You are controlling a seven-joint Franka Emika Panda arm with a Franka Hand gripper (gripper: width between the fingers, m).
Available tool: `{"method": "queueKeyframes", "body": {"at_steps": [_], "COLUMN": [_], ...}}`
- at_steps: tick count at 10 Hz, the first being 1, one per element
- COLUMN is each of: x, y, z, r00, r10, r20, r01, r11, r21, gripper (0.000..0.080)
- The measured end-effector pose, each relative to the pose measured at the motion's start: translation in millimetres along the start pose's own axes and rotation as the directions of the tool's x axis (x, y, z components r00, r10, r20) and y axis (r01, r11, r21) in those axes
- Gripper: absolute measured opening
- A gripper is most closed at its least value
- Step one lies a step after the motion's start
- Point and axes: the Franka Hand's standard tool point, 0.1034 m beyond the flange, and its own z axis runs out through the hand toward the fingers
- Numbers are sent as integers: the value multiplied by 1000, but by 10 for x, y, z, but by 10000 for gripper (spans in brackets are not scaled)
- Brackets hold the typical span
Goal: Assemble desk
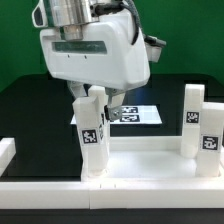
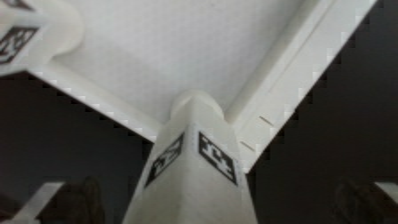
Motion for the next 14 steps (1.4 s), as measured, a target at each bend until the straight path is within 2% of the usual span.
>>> {"method": "queueKeyframes", "body": {"at_steps": [1, 2, 3, 4, 5, 6, 7, 8, 11, 12, 14], "x": [4, 16, 18, 14, 13, 15, 13, 11, 6, 0, -7], "y": [7, 26, 37, 35, 35, 39, 37, 36, 29, 2, -9], "z": [-1, -8, 0, 11, 12, 12, 15, 17, 21, 29, 42], "r00": [995, 950, 895, 883, 914, 912, 926, 949, 997, 990, 880], "r10": [-95, -312, -445, -470, -405, -411, -377, -315, -79, 139, 474], "r20": [-4, -10, 2, 5, 1, 1, -1, -5, -20, -36, -30], "r01": [95, 311, 445, 470, 404, 410, 376, 314, 78, -141, -474], "r11": [995, 949, 893, 881, 913, 910, 925, 947, 995, 989, 880], "r21": [-11, -55, -63, -60, -61, -63, -62, -61, -58, -41, 22], "gripper": [649, 649, 649, 649, 521, 521, 382, 283, 284, 284, 284]}}
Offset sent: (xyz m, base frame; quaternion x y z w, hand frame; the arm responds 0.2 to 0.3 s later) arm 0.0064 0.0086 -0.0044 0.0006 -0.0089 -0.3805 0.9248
